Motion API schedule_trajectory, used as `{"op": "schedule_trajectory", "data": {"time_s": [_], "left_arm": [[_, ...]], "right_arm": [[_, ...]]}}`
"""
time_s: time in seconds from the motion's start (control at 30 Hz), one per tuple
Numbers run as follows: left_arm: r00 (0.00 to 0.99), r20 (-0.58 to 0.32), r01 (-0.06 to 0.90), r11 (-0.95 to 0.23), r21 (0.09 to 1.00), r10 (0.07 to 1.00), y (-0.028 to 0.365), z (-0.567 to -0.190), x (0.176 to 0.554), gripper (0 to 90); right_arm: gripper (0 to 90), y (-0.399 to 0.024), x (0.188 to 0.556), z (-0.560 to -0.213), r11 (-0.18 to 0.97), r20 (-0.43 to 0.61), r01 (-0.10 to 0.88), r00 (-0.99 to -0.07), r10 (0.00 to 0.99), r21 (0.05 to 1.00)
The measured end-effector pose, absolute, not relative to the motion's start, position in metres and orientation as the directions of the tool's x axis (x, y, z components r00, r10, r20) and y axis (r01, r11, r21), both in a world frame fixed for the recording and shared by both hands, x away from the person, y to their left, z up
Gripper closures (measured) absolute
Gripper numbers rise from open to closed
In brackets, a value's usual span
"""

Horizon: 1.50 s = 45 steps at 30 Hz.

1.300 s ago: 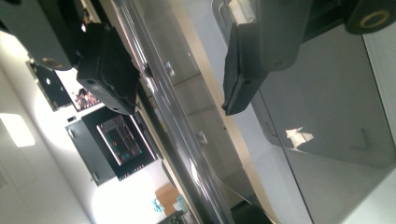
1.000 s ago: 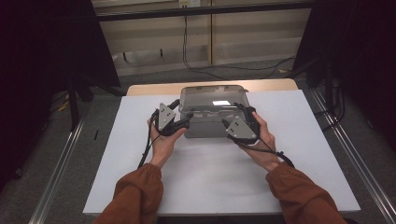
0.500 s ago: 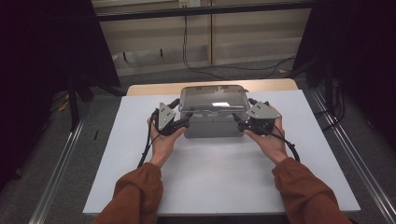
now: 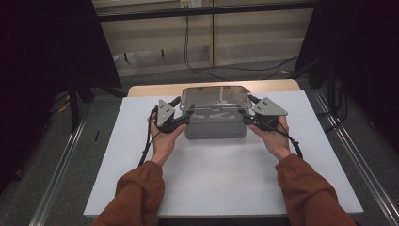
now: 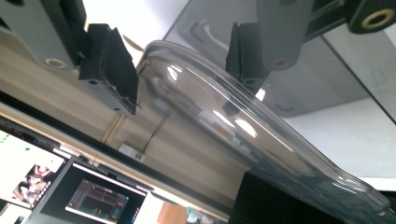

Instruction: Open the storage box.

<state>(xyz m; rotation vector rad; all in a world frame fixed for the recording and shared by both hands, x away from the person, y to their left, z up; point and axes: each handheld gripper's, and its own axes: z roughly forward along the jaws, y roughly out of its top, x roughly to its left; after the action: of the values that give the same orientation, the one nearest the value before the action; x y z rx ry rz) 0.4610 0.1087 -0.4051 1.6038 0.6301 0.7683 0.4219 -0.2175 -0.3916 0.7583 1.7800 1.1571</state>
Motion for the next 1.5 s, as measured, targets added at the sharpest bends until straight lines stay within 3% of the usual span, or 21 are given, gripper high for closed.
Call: {"op": "schedule_trajectory", "data": {"time_s": [0.23,0.53,1.5], "left_arm": [[0.638,0.125,-0.022,-0.144,0.989,0.759,0.109,-0.4,0.465,39.5],[0.644,0.15,-0.04,-0.163,0.986,0.75,0.109,-0.397,0.468,43.0],[0.624,0.16,-0.034,-0.179,0.983,0.765,0.108,-0.385,0.494,45.7]], "right_arm": [[52.1,-0.221,0.425,-0.389,0.356,-0.318,0.0,-0.444,0.837,0.935],[54.8,-0.223,0.43,-0.386,0.312,-0.281,-0.007,-0.455,0.845,0.95],[50.6,-0.23,0.459,-0.369,0.253,-0.222,0.011,-0.444,0.868,0.967]]}}
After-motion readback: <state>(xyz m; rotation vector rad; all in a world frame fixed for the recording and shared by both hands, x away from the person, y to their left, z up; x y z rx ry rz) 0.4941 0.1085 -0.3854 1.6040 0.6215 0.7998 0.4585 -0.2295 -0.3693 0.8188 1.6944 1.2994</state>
